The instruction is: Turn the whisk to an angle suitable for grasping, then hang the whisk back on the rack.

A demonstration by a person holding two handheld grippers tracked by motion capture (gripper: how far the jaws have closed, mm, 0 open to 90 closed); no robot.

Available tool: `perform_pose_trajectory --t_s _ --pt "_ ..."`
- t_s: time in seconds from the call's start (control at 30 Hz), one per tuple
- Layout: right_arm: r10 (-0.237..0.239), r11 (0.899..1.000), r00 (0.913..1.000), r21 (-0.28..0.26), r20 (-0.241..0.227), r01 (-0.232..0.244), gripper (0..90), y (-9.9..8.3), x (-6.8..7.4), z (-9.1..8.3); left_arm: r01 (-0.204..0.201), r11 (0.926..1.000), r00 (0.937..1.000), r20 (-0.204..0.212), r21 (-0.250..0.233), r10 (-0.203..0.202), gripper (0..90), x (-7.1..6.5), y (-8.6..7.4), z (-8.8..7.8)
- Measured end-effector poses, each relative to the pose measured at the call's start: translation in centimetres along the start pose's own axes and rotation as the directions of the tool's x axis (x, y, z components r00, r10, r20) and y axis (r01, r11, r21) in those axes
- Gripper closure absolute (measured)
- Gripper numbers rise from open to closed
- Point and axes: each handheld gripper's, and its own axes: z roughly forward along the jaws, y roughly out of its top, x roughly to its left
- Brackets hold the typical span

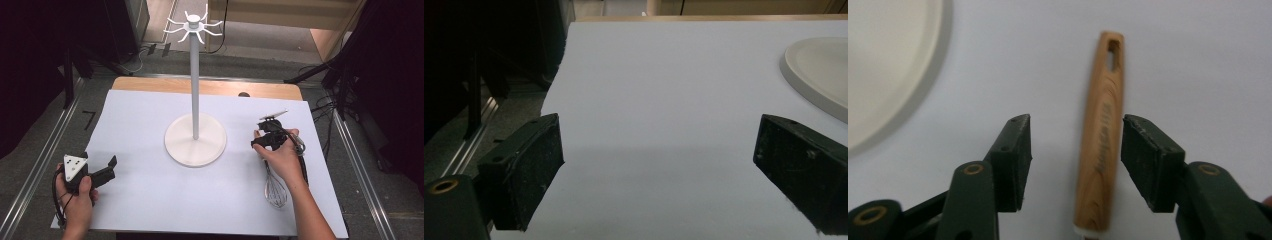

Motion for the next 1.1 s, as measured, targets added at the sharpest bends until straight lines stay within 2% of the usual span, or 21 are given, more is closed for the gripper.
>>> perform_pose_trajectory --t_s 0.07,0.23,0.33,0.47,0.6,0.7,0.83,1.1 --pt "0.024 0.999 0.9997 0.049 -0.007 -0.024 43.2 -0.4 -0.6 -0.1 0.0 1.0 1.0 0.0 -0.001 0.0 6.4 0.0 0.0 0.0" --pt "0.088 0.994 0.9961 0.066 -0.004 -0.087 43.7 -1.5 -1.8 -0.3 -0.001 1.0 1.0 0.0 0.001 0.001 6.4 0.0 0.0 0.0" --pt "0.098 0.99 0.9951 0.106 -0.002 -0.098 44.7 -1.8 -2.2 -0.1 -0.001 1.0 1.0 0.001 0.004 0.001 6.4 0.0 0.0 0.0" --pt "0.111 0.984 0.9938 0.137 0.002 -0.11 52.2 -2.1 -2.3 -0.1 0.003 1.0 1.0 0.003 0.009 -0.003 6.4 0.0 0.0 0.1" --pt "0.147 0.976 0.9889 0.168 -0.023 -0.141 58.3 -2.2 -2.6 -0.2 -0.002 1.0 1.0 0.003 0.006 0.002 6.5 0.0 0.0 0.0" --pt "0.152 0.97 0.9869 0.201 -0.054 -0.138 60.1 -2.2 -2.5 0.1 -0.003 1.0 1.0 0.002 0.004 0.003 6.5 -0.1 0.0 0.0" --pt "0.134 0.963 0.9905 0.24 -0.033 -0.122 63.3 -2.4 -2.2 0.4 -0.004 1.0 1.0 0.003 0.003 0.003 6.5 0.0 0.0 0.0" --pt "0.115 0.945 0.9929 0.312 -0.031 -0.1 70.7 -3.2 -2.0 0.8 -0.006 1.0 1.0 0.003 0.002 0.006 6.4 -0.1 0.0 0.0"
